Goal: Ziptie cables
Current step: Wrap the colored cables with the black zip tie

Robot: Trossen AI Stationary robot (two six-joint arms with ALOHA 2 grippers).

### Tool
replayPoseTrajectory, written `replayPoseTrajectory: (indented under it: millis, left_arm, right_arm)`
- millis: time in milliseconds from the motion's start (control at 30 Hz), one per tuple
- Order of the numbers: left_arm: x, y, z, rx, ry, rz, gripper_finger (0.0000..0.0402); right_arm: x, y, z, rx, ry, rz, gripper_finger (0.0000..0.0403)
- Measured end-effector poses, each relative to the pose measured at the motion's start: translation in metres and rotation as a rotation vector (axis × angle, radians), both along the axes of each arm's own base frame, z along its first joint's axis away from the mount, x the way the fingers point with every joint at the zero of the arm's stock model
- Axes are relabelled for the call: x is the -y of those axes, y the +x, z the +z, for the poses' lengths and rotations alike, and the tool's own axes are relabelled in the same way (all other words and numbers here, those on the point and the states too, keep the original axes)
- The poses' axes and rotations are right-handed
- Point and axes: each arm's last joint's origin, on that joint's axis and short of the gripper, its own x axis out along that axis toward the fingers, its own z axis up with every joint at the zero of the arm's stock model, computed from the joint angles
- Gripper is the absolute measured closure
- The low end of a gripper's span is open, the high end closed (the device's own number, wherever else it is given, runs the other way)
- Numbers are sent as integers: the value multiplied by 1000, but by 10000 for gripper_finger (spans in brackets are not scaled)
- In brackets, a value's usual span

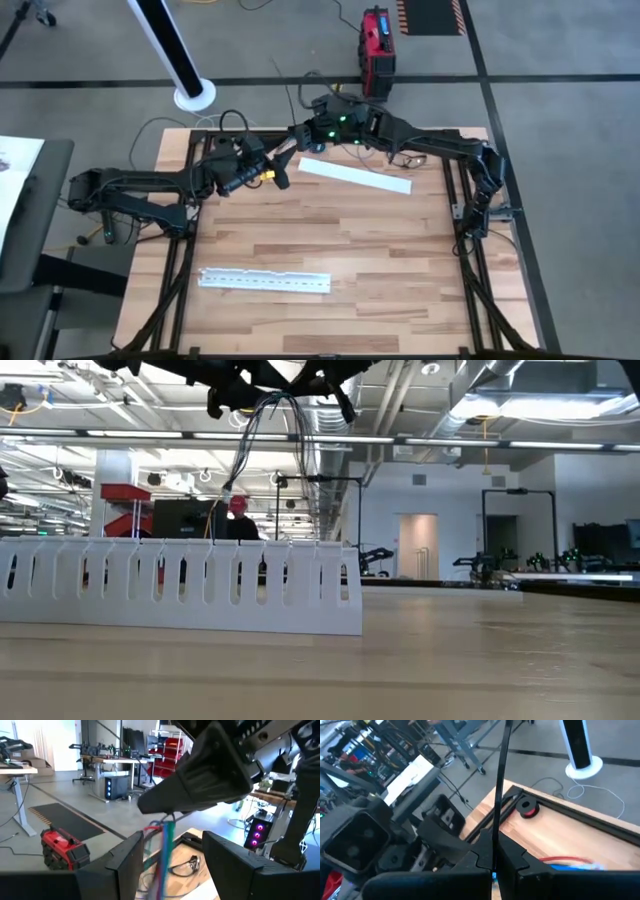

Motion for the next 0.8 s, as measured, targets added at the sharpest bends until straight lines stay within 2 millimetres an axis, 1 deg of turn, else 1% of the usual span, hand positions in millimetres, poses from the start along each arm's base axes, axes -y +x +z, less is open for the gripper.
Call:
replayPoseTrajectory:
  millis: [133, 200, 267, 400, 667, 800]
  left_arm:
    - [-1, 2, -4, -17, -4, 16, 205]
    - [0, 1, -6, -43, -9, 38, 205]
    - [3, -2, -6, -58, -14, 50, 205]
    - [3, -2, -4, -50, 1, 62, 205]
    - [4, 0, -6, -75, 7, 52, 205]
    - [8, 1, -7, -93, 15, 82, 220]
  right_arm:
    - [-2, 13, -16, -15, 36, 11, 403]
    - [-1, 15, -19, -7, 55, 11, 403]
    - [0, 16, -19, -3, 50, 26, 403]
    - [-1, 16, -17, 20, 71, 54, 403]
    - [-14, 21, -14, 64, 91, 111, 403]
    - [-13, 24, -18, 64, 116, 116, 403]
